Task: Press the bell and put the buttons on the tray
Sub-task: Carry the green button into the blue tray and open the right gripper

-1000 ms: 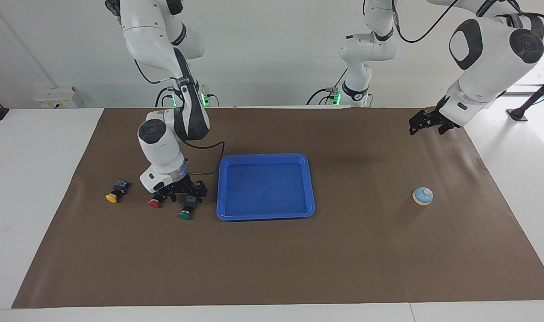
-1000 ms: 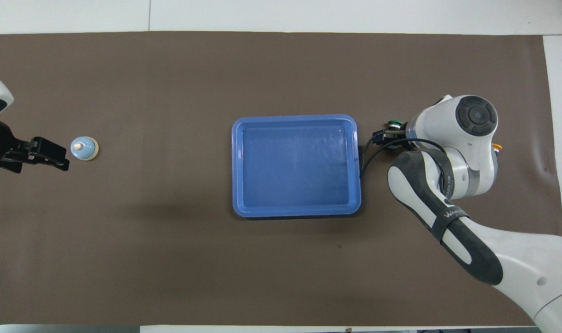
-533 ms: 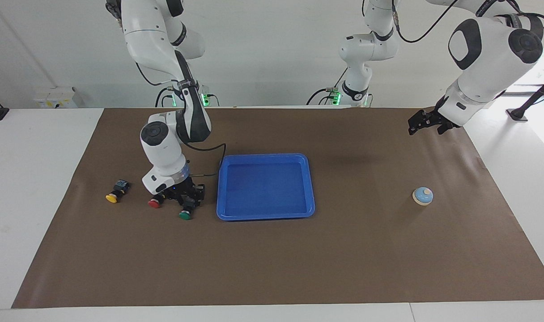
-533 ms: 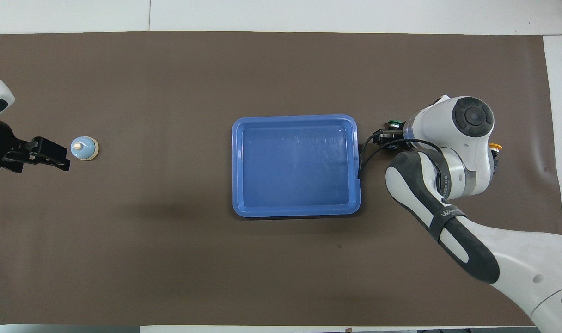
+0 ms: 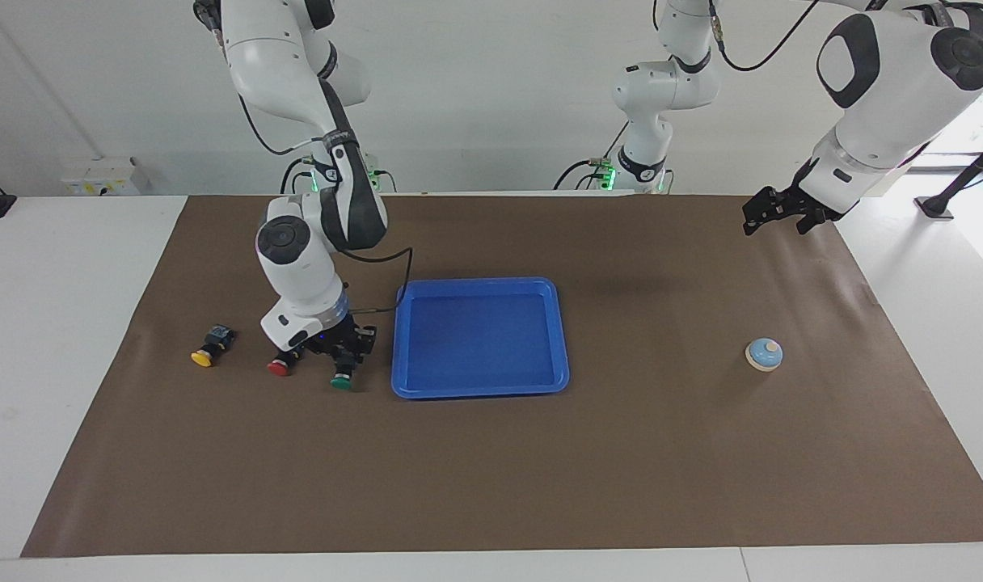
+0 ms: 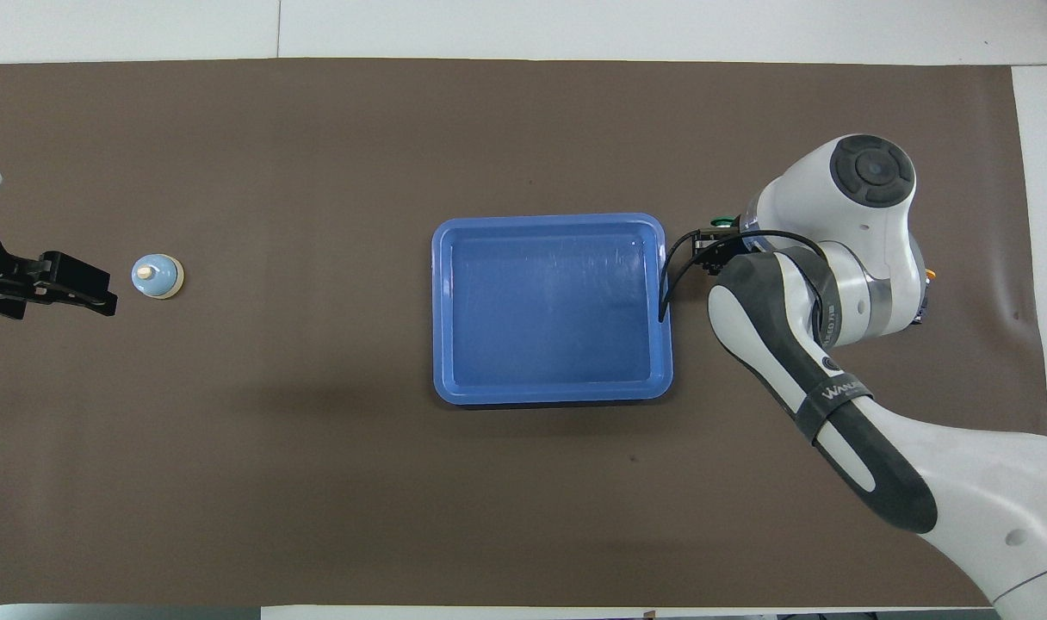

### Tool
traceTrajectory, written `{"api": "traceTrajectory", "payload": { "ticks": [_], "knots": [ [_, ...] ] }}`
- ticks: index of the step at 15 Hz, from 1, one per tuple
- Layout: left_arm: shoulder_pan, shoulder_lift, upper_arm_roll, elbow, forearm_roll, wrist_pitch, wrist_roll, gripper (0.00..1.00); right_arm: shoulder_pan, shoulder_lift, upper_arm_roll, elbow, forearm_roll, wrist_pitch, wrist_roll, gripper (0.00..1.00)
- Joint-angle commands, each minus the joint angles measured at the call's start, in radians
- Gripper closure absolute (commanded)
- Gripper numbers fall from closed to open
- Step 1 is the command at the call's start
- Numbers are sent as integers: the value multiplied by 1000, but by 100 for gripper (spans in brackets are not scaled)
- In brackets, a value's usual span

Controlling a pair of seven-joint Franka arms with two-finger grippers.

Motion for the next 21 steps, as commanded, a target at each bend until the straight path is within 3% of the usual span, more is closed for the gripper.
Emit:
{"api": "traceTrajectory", "payload": {
  "ticks": [1, 12, 15, 16, 17, 21],
  "knots": [
    [6, 7, -8, 53, -4, -47, -8, 0, 92, 10, 1, 89, -12, -94, 67, 100],
    [14, -22, -6, 18, -2, -33, -5, 0, 216, -4, 4, -136, -10, 159, 204, 100],
    [14, -20, -6, 18, -2, -33, -5, 0, 215, -13, 4, -157, -9, 168, 218, 100],
    [14, -22, -7, 18, -2, -33, -5, 0, 213, -13, 4, -154, -9, 164, 231, 30],
    [14, -22, -8, 18, -2, -33, -5, 0, 209, -15, 4, -147, 2, 153, 247, 0],
    [14, -22, -7, 18, -2, -33, -5, 0, 131, -73, 1, -20, 3, -69, 236, 0]
  ]
}}
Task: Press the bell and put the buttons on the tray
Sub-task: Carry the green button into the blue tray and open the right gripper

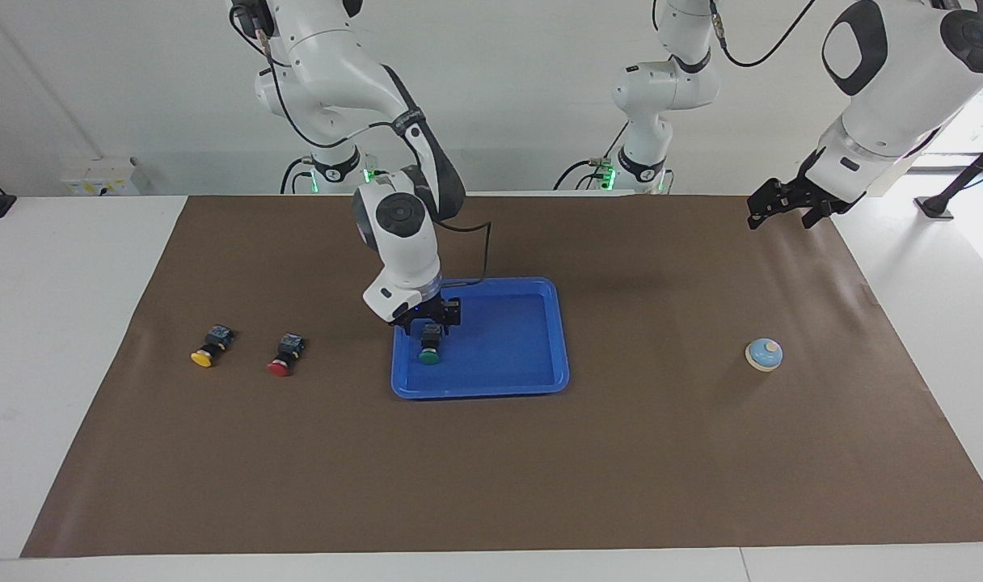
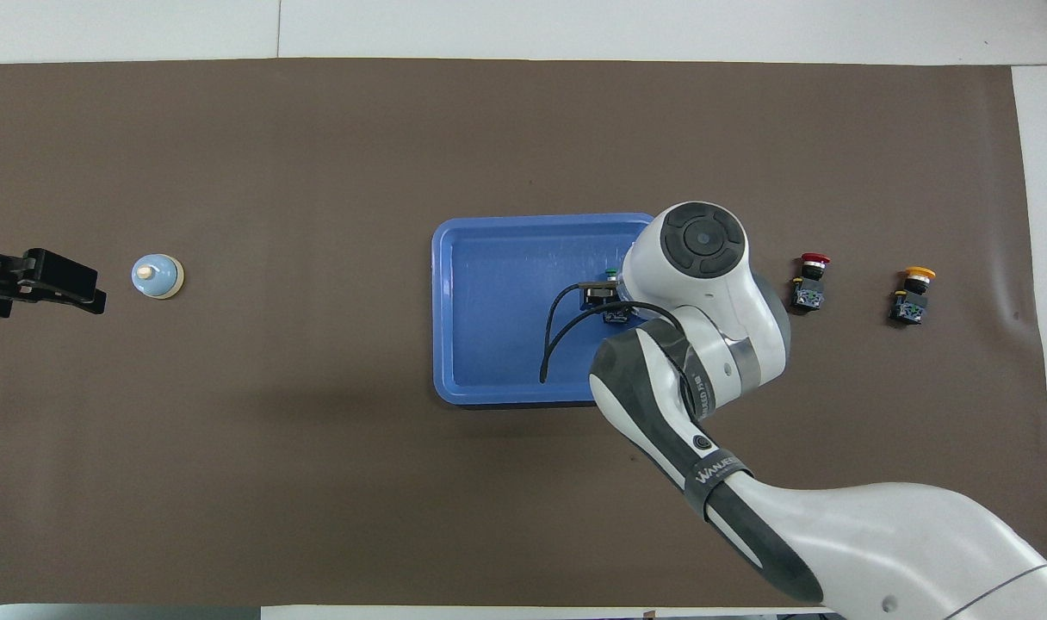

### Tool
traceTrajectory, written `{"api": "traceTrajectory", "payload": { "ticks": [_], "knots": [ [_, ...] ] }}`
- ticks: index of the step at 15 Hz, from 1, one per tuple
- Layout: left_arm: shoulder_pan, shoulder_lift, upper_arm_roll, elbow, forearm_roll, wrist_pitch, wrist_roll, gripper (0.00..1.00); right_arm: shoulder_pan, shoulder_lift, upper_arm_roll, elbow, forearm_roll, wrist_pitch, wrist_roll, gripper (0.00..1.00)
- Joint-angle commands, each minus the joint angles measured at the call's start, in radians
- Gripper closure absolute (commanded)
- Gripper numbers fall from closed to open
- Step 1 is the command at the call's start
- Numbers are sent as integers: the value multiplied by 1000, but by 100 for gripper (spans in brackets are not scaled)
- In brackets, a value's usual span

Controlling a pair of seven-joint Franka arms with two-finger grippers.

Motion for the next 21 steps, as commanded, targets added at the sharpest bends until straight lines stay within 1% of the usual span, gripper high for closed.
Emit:
{"api": "traceTrajectory", "payload": {
  "ticks": [1, 3, 4, 6, 7, 8, 10, 11, 15, 16, 18, 19, 20, 21],
  "knots": [
    [11, -13, -7, -3, -2, -16, -5, 0, -88, -59, 4, 85, 3, -148, -37, 0],
    [11, -13, -7, -3, -2, -16, -5, 0, -185, -91, 1, 89, 0, -176, -115, 0],
    [11, -13, -5, -3, -2, -16, -5, 0, -237, -95, 1, 85, -4, -187, -178, 0],
    [11, -13, -7, -3, -2, -16, -5, 0, -330, -98, 1, 51, -9, -169, -305, 0],
    [11, -13, -5, -3, -2, -16, -5, 0, -367, -110, 1, 25, -11, -140, -346, 0],
    [11, -12, -5, -3, -2, -16, -5, 0, -398, -118, 1, -22, -12, -77, -379, 0],
    [11, -13, -7, -3, -2, -16, -5, 0, -424, -131, 1, -128, -11, 65, -389, 0],
    [11, -13, -5, -3, -2, -16, -5, 0, -434, -131, 1, -166, -11, 116, -387, 0],
    [11, -12, -5, -3, -2, -16, -5, 0, -452, -96, 1, -251, -11, 296, -398, 0],
    [11, -13, -7, -3, -2, -16, -5, 0, -451, -89, 3, -260, -11, 317, -394, 1],
    [11, -13, -5, -3, -2, -16, -5, 0, -451, -78, 3, -280, -9, 325, -386, 12],
    [11, -13, -5, -3, -2, -16, -5, 0, -452, -75, 4, -300, -8, 350, -386, 21],
    [11, -13, -5, -3, -2, -16, -5, 0, -452, -76, 4, -317, -8, 379, -390, 33],
    [11, -13, -7, -3, -2, -16, -5, 0, -452, -76, 4, -317, -8, 379, -393, 62]
  ]
}}
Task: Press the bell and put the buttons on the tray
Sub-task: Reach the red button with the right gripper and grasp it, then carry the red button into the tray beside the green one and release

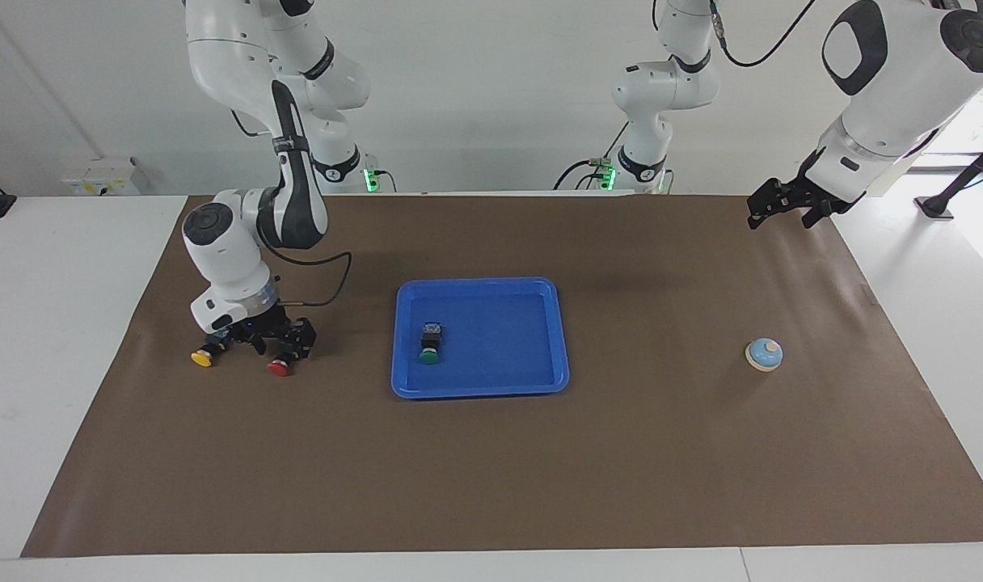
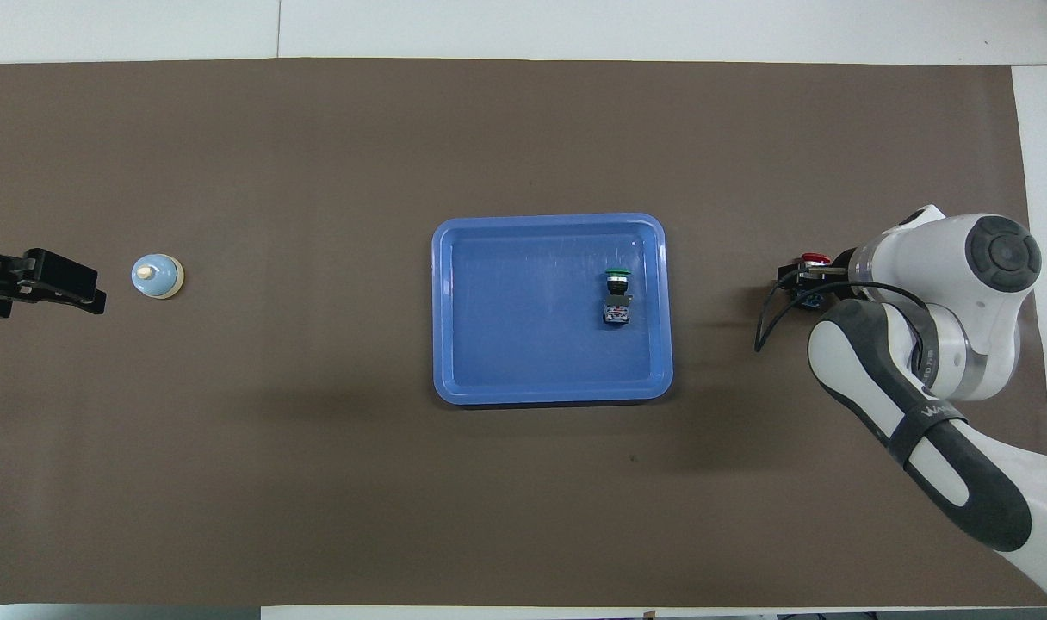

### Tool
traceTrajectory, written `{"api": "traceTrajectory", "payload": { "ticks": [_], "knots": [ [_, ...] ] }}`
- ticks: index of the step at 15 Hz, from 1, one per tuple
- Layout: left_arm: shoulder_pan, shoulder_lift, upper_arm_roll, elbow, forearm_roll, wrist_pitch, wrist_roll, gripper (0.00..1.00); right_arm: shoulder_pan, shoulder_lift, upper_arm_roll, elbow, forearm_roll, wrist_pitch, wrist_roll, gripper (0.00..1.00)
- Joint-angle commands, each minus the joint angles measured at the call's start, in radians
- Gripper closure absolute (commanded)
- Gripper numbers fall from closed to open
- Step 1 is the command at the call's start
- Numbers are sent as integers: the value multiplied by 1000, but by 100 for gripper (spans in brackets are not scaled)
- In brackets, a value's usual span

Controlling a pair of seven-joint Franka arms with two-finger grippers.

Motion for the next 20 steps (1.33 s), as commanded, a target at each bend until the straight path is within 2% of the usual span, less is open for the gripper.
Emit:
{"api": "traceTrajectory", "payload": {
  "ticks": [1, 2, 4, 6, 10, 12, 16, 18, 20],
  "knots": [
    [11, -13, -5, -3, -2, -16, -5, 0, -21, -9, 16, -30, -7, 33, -12, 97],
    [11, -12, -7, -3, -2, -16, -5, 0, -21, -9, 18, -27, -6, 24, -12, 100],
    [11, -13, -5, -3, -2, -16, -5, 0, -7, -19, 19, 5, 0, -41, -6, 100],
    [11, -12, -7, -3, -2, -16, -5, 0, 19, -23, 25, 100, 0, -168, 0, 100],
    [11, -13, -7, -3, -2, -16, -5, 0, 158, -6, 24, 318, -4, -395, 106, 100],
    [11, -12, -7, -3, -2, -16, -5, 0, 255, 19, 22, 398, -9, -455, 213, 100],
    [11, -13, -5, -3, -2, -16, -5, 0, 479, 42, 22, 426, -10, -454, 441, 100],
    [11, -13, -7, -3, -2, -16, -5, 0, 542, 85, 22, 439, -12, -414, 524, 100],
    [11, -13, -7, -3, -2, -16, -5, 0, 559, 123, 22, 433, -12, -351, 555, 100]
  ]
}}
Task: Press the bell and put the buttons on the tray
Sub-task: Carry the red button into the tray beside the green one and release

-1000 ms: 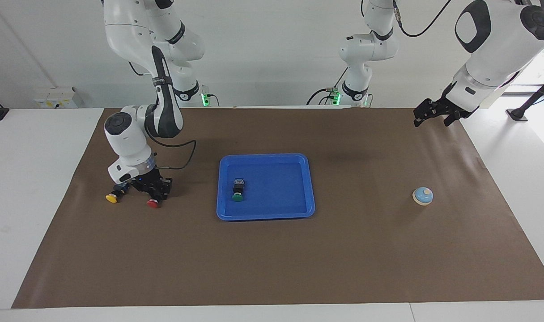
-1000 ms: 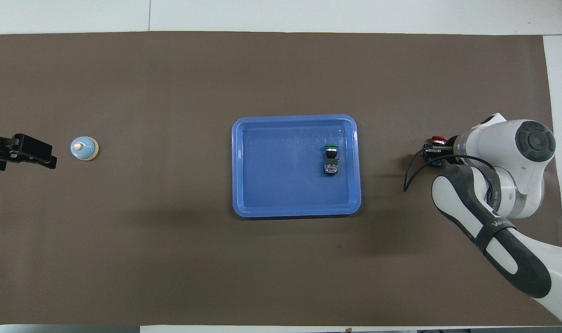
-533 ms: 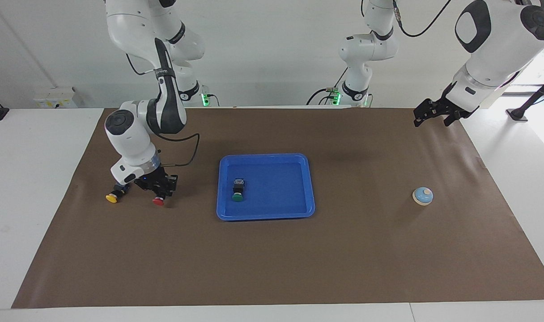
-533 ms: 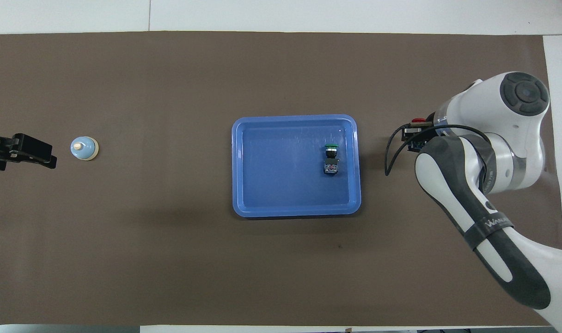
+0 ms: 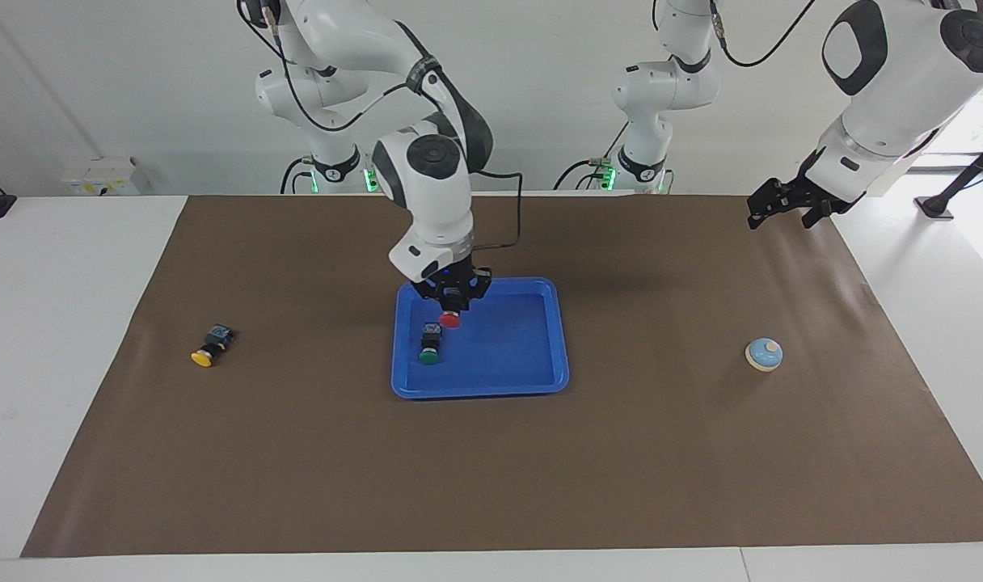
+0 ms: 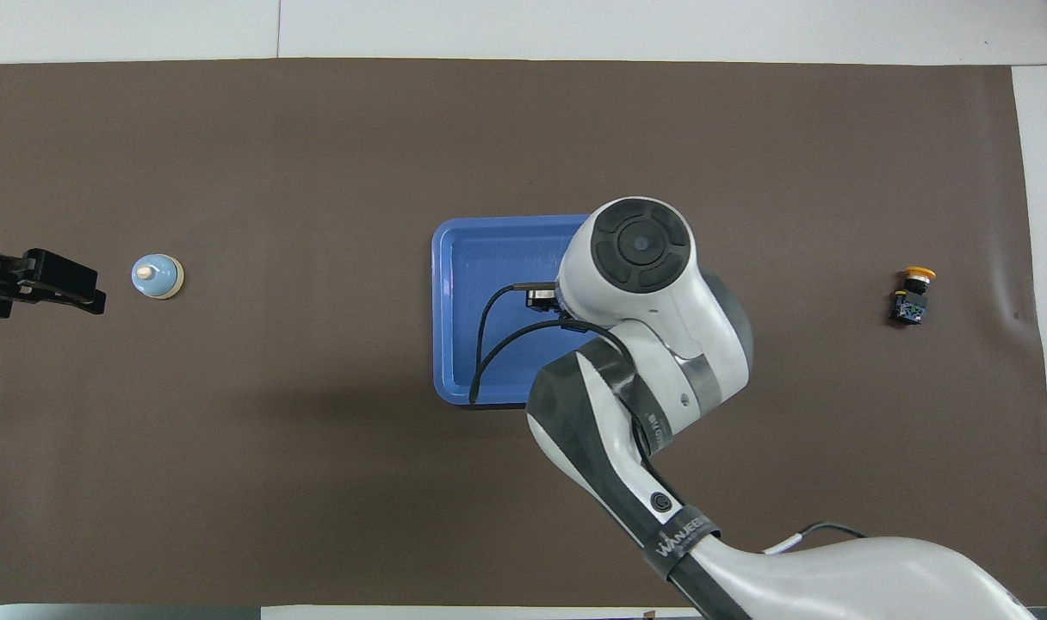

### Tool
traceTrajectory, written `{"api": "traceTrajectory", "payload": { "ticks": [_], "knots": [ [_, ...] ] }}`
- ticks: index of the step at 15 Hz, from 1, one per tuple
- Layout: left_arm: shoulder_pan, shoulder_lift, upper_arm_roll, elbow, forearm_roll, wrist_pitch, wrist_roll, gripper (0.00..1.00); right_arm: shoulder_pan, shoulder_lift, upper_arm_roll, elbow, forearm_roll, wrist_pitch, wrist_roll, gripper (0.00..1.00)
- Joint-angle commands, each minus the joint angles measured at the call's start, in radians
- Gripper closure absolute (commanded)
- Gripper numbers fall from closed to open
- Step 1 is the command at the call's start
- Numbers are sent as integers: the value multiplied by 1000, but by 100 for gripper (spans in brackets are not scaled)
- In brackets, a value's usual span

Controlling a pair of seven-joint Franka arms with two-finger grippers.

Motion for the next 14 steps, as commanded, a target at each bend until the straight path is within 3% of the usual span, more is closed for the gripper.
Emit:
{"api": "traceTrajectory", "payload": {
  "ticks": [1, 4, 9, 11, 14],
  "knots": [
    [11, -12, -5, -3, -3, -16, -5, 0, -2, 72, -5, 17, -12, 78, 36, 100],
    [11, -13, -7, -3, -3, -16, -5, 0, 20, 86, -5, -97, -12, 250, 68, 100],
    [11, -12, -5, -3, -3, -16, -5, 0, 20, 89, -5, -115, -9, 273, 79, 100],
    [11, -13, -7, -3, -3, -16, -5, 0, 20, 89, -5, -111, -9, 263, 117, 0],
    [11, -12, -7, -3, -3, -16, -5, 0, 5, 65, -6, -60, -7, 157, 174, 0]
  ]
}}
